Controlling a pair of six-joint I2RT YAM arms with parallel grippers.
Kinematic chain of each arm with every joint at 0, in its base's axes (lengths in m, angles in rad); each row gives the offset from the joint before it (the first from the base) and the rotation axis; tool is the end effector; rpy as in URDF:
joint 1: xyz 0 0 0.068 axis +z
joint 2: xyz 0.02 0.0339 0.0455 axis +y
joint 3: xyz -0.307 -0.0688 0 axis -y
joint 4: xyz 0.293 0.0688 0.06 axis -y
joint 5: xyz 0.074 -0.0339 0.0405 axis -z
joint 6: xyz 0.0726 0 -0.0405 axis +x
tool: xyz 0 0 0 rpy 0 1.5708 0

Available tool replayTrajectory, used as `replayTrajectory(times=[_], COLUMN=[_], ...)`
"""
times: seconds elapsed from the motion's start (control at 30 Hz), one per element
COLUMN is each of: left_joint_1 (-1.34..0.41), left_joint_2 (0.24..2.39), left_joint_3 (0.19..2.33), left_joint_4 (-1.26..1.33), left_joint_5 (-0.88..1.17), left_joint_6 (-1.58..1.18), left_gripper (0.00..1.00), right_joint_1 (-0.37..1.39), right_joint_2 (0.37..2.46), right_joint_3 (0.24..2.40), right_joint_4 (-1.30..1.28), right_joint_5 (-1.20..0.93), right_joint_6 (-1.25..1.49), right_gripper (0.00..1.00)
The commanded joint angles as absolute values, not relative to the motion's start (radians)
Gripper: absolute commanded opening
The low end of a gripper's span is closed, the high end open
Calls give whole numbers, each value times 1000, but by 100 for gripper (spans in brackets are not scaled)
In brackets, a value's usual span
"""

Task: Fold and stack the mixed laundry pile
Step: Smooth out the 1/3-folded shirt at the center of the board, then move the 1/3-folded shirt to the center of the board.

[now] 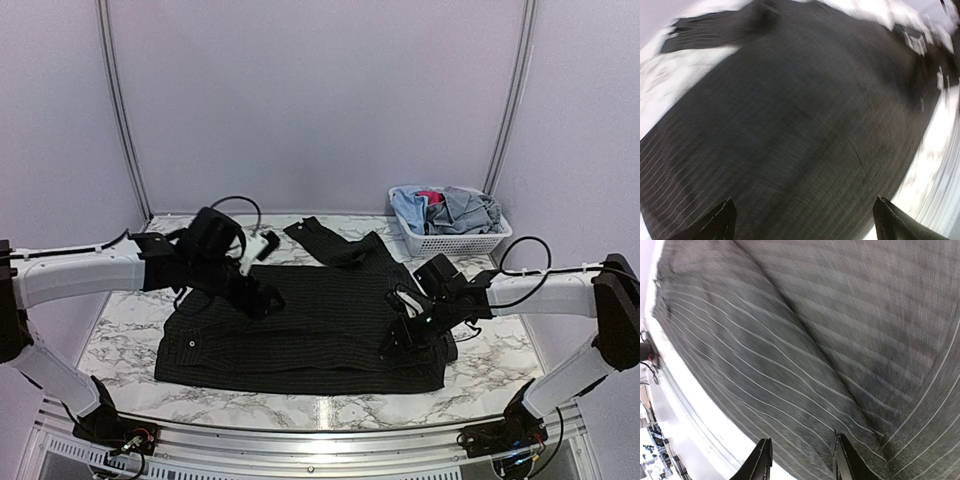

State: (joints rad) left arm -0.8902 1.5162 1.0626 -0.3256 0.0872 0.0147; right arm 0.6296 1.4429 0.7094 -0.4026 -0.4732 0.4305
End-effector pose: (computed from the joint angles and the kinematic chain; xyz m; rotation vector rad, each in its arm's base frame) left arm 0.2449 -0.3125 0.2428 1.0926 2.1473 -0.5219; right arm 0.2206 0.2016 0.1407 -0.4365 2.8352 0.9157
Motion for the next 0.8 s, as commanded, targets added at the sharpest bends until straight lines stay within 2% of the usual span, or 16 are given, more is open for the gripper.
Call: replayTrajectory(times=[0.0, 0.13, 0.4, 0.77], left_joint_1=[-679, -564, -447, -442], left_joint_2=[1438, 1449, 1494, 1342], left_joint_3=[1014, 972, 837, 507], left_joint_4=[-259, -237, -300, -414], left_joint_5=[209, 290, 182, 85], left_joint_6=[-371, -504, -696, -970], left_gripper=[99, 99, 99, 80], right_joint_1=[623, 633, 648, 704], right_joint_2=[1436, 1518, 1681, 1699], right_joint_3=[836, 888, 885, 773], right_joint_4=[-415, -378, -316, -334], right_joint_5=[-451, -465, -501, -531], right_joint_6=[416, 420, 402, 370], right_gripper=[37, 37, 37, 37])
